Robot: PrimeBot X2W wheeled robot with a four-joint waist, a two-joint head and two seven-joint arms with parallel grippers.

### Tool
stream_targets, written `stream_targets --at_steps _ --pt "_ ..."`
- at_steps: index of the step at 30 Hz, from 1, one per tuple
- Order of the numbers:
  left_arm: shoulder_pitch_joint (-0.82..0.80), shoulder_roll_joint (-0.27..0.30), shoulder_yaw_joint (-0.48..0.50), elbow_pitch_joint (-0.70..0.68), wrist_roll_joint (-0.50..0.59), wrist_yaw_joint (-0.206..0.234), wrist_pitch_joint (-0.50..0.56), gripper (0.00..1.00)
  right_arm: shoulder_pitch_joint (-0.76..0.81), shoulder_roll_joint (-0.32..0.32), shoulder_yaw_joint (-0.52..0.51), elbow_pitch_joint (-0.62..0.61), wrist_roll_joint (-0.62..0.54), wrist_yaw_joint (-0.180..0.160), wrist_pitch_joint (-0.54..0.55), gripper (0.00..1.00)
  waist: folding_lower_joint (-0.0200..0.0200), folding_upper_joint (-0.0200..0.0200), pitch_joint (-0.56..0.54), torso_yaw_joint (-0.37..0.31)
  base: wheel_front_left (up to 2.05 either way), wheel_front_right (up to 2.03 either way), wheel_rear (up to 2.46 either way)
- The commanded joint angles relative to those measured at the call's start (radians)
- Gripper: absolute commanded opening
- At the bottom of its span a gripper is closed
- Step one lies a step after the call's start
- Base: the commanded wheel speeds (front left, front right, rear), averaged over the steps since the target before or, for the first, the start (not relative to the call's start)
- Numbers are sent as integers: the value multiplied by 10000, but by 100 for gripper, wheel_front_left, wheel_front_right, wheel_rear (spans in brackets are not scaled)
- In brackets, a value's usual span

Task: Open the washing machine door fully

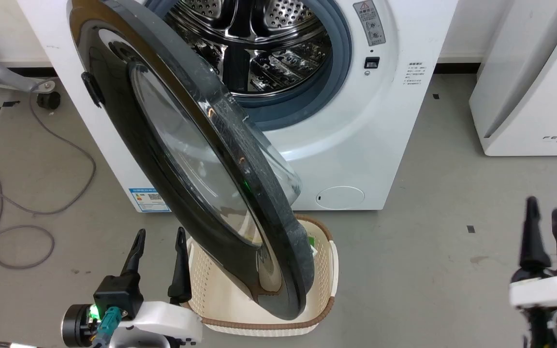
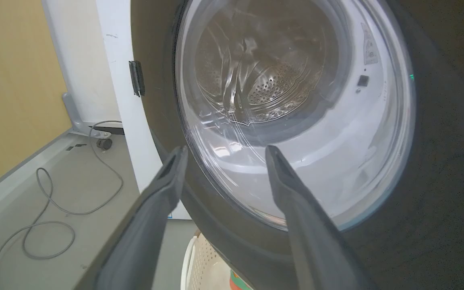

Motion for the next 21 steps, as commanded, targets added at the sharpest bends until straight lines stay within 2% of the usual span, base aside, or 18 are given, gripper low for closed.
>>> stream_targets --at_steps 1,3,5,10,15,21 --pt "62 14 38 30 32 -39 -55 100 293 338 -181 -531 -1065 -6 -32 100 0 -1 -9 9 0 0 0" --pt "58 14 64 36 36 -41 -55 100 616 693 -363 -1320 -2697 -6 -32 100 0 -1 -9 15 0 0 0" --pt "59 14 90 42 42 -39 -55 100 932 913 -324 -1895 -3864 -6 -33 100 0 -1 -18 15 0 0 0" --pt "49 14 132 65 64 -30 -55 100 1542 1085 -65 -2975 -5759 -6 285 100 0 -1 2 17 0 0 0" --pt "10 14 175 100 93 -35 -55 100 2120 1099 521 -3599 -6465 -6 787 100 0 -1 48 -6 0 0 0" --pt "10 14 185 195 117 -50 -55 100 2548 1101 962 -3526 -6620 -6 1042 100 0 -1 55 -37 0 0 0"
